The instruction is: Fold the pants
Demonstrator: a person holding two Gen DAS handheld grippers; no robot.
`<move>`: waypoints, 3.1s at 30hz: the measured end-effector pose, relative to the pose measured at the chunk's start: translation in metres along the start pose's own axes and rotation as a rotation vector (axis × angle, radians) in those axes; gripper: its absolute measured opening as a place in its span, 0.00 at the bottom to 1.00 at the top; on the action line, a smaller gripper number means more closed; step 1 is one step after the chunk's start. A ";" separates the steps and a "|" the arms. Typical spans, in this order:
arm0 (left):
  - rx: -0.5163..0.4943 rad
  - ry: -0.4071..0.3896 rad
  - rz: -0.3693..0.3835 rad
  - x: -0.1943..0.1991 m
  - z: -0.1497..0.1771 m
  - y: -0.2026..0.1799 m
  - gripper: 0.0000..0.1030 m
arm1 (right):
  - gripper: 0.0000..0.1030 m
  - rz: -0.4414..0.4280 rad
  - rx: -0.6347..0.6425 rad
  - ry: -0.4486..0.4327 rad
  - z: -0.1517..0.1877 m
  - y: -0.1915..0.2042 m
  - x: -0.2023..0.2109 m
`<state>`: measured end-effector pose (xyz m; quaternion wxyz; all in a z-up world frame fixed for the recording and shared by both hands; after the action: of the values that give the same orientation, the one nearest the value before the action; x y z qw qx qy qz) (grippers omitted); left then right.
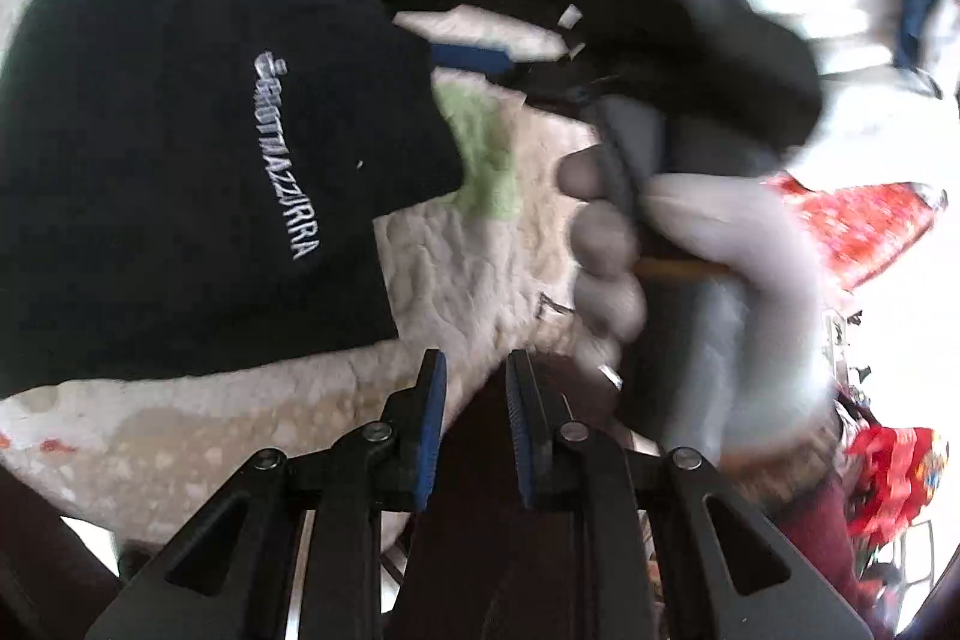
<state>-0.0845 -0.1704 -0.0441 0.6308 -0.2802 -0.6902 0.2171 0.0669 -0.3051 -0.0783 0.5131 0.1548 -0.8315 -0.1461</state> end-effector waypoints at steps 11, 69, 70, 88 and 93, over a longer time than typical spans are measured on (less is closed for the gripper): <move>0.163 -0.342 -0.109 0.104 -0.049 0.070 0.38 | 0.54 -0.122 0.035 -0.128 0.011 0.022 0.053; -0.015 -0.315 -0.349 0.034 -0.178 0.099 0.71 | 0.47 -0.330 0.019 -0.086 0.085 0.050 -0.001; 0.011 -0.312 -0.328 0.041 -0.177 0.100 0.71 | 0.47 -0.327 0.023 -0.091 0.086 0.049 0.000; 0.100 -0.402 -0.299 0.061 -0.052 0.126 0.71 | 0.48 -0.330 0.004 -0.123 0.095 0.050 0.012; 0.095 -0.406 -0.273 0.060 -0.039 0.128 0.72 | 0.63 -0.386 -0.025 -0.200 0.072 0.051 0.042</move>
<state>-0.0341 -0.0370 -0.0784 0.5151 -0.1051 -0.8233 0.2139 -0.0214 -0.2700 -0.0546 0.3926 0.2895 -0.8313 -0.2666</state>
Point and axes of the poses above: each gripper's, at about its wrist camera, not at the fingertips, and x roughly against the way its jaws point, y to its left, z to its underside, the point moved 4 cm from there along -x, roughly the way its jaws point, and after that the axes turned 12 degrees about x, right-handed, at the moved point
